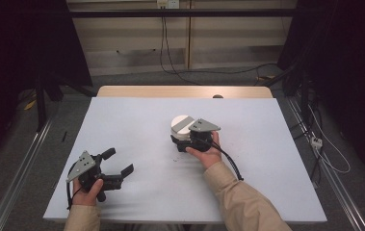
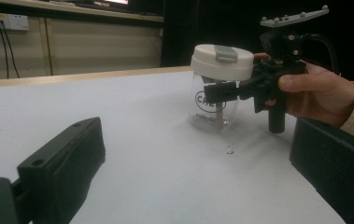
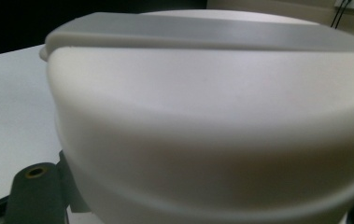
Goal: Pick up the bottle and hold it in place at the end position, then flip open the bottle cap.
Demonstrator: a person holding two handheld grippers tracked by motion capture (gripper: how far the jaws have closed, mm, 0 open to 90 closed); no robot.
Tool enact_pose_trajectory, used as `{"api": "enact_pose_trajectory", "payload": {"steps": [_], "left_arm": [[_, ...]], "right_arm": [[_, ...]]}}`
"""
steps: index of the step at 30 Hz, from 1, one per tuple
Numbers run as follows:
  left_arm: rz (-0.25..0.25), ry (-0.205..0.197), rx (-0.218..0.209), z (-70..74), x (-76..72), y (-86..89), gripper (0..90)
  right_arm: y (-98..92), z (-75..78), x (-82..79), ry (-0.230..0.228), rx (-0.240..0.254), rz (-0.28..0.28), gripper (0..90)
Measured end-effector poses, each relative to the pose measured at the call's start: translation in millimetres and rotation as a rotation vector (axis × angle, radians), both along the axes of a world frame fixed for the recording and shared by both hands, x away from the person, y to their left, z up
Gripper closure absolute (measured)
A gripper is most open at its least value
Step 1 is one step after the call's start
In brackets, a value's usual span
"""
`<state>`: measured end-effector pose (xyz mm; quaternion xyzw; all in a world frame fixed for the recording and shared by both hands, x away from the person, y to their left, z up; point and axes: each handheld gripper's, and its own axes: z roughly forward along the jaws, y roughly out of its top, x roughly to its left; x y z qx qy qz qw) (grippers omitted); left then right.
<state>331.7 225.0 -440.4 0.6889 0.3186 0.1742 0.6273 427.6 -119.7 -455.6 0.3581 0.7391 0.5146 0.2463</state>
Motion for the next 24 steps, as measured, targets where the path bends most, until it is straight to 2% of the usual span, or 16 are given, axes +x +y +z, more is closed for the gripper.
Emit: {"api": "enact_pose_trajectory", "payload": {"steps": [17, 19, 24], "left_arm": [[-0.028, 0.009, 0.015, 3.4, 3.4, -14.1, 3.2], [-0.025, 0.011, -0.003, 4.2, 4.6, -15.7, 3.1], [-0.008, 0.031, 0.012, 7.0, 10.3, -21.1, 3.6]], "right_arm": [[-2.0, 0.0, -2.0, 0.012, -0.002, -0.001, 18.5], [-2.1, 0.1, -2.1, 0.013, -0.004, -0.001, 18.5], [-2.0, 0.2, -1.9, 0.016, -0.003, -0.001, 18.5]]}}
